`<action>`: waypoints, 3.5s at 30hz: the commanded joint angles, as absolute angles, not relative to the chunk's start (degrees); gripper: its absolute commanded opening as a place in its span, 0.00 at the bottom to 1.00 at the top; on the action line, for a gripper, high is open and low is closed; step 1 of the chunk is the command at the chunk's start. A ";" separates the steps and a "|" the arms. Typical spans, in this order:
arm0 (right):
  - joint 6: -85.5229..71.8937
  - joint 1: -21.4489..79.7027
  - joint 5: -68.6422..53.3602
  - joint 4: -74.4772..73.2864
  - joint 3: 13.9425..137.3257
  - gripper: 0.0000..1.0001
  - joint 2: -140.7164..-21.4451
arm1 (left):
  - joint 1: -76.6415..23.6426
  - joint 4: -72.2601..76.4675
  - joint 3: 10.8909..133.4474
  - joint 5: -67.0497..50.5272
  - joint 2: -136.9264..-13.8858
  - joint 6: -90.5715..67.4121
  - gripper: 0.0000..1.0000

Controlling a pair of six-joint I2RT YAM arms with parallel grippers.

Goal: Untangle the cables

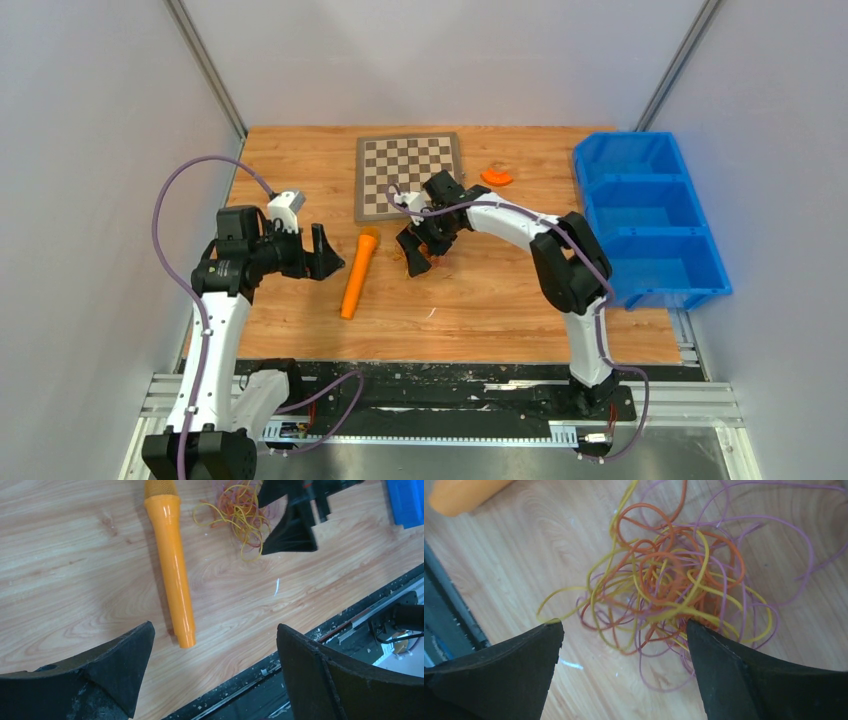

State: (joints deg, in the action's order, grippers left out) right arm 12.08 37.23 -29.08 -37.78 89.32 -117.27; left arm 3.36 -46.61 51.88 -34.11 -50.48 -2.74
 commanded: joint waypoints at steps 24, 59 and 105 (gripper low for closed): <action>30.60 37.97 -58.09 -47.77 82.23 0.02 -94.59 | -19.23 -13.49 48.10 -48.40 -62.14 -9.02 0.99; 44.36 -8.31 -52.32 -64.98 74.26 0.00 -79.66 | 17.61 -37.30 55.55 -49.05 -59.29 2.49 0.00; 26.44 10.02 -69.99 -63.01 90.35 0.00 -82.90 | -27.35 -9.25 55.80 -43.01 -70.66 2.87 1.00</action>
State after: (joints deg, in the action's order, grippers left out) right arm 27.99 9.17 -65.49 -65.45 88.68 -84.12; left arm -21.87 -24.08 56.66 -44.27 -67.46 7.20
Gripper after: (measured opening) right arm 0.016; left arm 1.000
